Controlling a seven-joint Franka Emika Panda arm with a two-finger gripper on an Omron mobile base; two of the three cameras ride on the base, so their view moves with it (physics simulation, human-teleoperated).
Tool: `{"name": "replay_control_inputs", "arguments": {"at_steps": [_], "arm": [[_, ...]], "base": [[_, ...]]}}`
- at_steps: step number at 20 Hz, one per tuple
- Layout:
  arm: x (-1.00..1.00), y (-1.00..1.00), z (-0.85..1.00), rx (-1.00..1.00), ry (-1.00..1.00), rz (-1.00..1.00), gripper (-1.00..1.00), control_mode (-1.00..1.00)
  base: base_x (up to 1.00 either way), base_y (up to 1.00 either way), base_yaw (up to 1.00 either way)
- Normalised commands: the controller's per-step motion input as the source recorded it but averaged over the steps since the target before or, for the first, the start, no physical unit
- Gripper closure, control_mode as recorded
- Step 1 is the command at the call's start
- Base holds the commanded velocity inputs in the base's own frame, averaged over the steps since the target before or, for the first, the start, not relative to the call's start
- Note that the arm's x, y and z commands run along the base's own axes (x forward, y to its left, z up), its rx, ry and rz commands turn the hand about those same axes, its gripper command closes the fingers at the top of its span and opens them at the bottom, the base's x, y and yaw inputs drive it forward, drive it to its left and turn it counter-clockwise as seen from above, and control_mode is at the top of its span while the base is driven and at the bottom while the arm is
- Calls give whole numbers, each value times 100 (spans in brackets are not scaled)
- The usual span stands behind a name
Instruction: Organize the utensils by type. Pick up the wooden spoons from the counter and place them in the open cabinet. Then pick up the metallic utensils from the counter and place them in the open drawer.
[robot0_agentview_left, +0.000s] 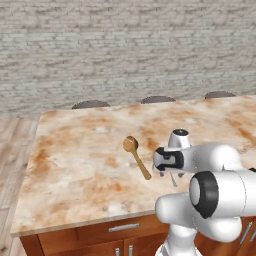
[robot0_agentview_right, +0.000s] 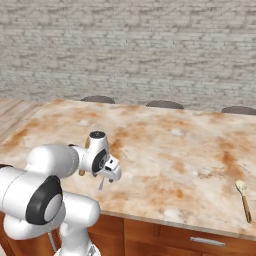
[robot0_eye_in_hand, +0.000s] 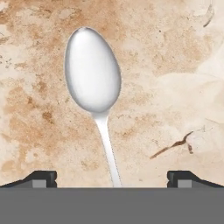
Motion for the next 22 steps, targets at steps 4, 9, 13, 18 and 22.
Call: {"name": "replay_control_inputs", "arguments": {"at_steps": [4, 9, 13, 18, 22], "arm": [[3, -3, -26, 0, 0, 0, -100, -100], [0, -2, -21, 0, 0, 0, -100, -100], [0, 0, -14, 0, 0, 0, -100, -100], [0, 0, -1, 0, 0, 0, -100, -100], [0, 0, 0, 0, 0, 0, 100, -100]], "base": [[0, 0, 0], [0, 0, 0], [0, 0, 0], [0, 0, 0], [0, 0, 0]]}}
